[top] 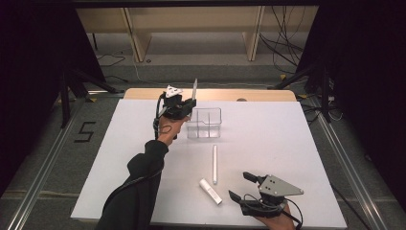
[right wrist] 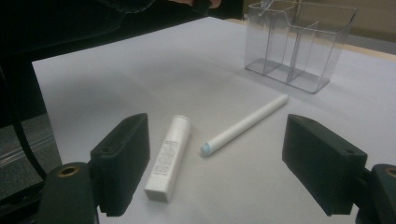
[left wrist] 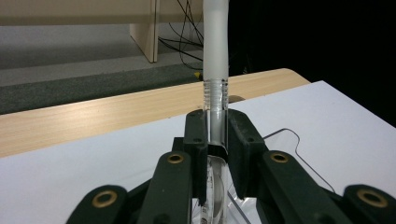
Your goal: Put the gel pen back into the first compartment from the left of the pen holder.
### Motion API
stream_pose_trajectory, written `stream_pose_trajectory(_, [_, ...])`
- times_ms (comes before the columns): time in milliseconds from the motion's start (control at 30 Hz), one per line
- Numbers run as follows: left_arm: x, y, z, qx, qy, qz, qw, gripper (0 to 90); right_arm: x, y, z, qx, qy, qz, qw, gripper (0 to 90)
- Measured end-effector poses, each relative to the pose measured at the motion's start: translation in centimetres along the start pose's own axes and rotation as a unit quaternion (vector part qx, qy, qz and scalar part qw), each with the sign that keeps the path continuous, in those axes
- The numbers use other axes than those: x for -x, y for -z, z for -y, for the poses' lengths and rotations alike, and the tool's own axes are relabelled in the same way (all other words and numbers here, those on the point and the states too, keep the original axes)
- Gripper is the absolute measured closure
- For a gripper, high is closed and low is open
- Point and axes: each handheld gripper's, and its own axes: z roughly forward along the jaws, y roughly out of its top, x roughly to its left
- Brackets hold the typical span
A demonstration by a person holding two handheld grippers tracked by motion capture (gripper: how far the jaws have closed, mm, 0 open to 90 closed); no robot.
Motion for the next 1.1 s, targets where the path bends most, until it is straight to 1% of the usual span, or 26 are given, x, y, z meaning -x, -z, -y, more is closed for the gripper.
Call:
stream_pose_trajectory(100, [0.1, -0.1, 0.1, 0.002, 0.002, 0.000, 1.0000, 78.3, 0.0, 0.0, 0.0, 0.000, 0.000, 0.000, 1.0000, 24.2])
stream_pose_trajectory(167, [0.1, -0.1, 0.2, -0.001, -0.003, -0.003, 1.0000, 78.3, -0.1, 0.0, 0.0, 0.000, 0.000, -0.001, 1.0000, 24.2])
stream_pose_trajectory(267, [0.0, -0.3, 0.4, 0.001, 0.002, -0.006, 1.0000, 78.3, -0.1, 0.0, 0.0, 0.000, 0.002, -0.001, 1.0000, 24.2])
stream_pose_trajectory(333, [0.0, -0.4, 0.6, 0.001, 0.002, -0.007, 1.0000, 78.1, -0.1, 0.0, 0.0, 0.000, 0.002, -0.002, 1.0000, 24.2])
stream_pose_trajectory(500, [0.0, -0.4, 0.7, -0.004, -0.001, -0.010, 0.9999, 77.7, -0.1, 0.0, 0.0, 0.000, 0.004, -0.003, 1.0000, 24.3])
stream_pose_trajectory(600, [0.0, -0.3, 0.8, -0.008, -0.010, -0.014, 0.9998, 77.1, -0.2, -0.1, 0.0, -0.001, 0.006, -0.003, 1.0000, 24.3])
stream_pose_trajectory(633, [0.0, -0.2, 0.8, -0.007, -0.009, -0.014, 0.9998, 76.8, -0.2, -0.1, 0.0, -0.001, 0.006, -0.004, 1.0000, 24.3])
stream_pose_trajectory(767, [-0.2, 0.3, 0.6, -0.004, -0.010, -0.014, 0.9998, 70.9, -0.2, -0.1, 0.0, -0.003, 0.005, -0.005, 1.0000, 24.3])
stream_pose_trajectory(800, [-0.2, 0.4, 0.6, -0.004, -0.007, -0.013, 0.9999, 68.8, -0.2, -0.1, 0.0, -0.003, 0.005, -0.004, 1.0000, 24.3])
stream_pose_trajectory(833, [-0.3, 0.6, 0.5, -0.005, -0.009, -0.014, 0.9998, 65.6, -0.2, -0.1, 0.0, -0.003, 0.005, -0.004, 1.0000, 24.4])
stream_pose_trajectory(933, [-0.3, 1.2, 0.3, -0.005, -0.014, -0.008, 0.9999, 61.9, -0.1, -0.1, 0.0, -0.001, 0.006, -0.003, 1.0000, 24.3])
stream_pose_trajectory(1100, [-0.3, 2.2, 0.1, -0.011, -0.009, 0.002, 0.9999, 52.1, -0.1, -0.1, 0.0, -0.001, 0.006, -0.002, 1.0000, 24.3])
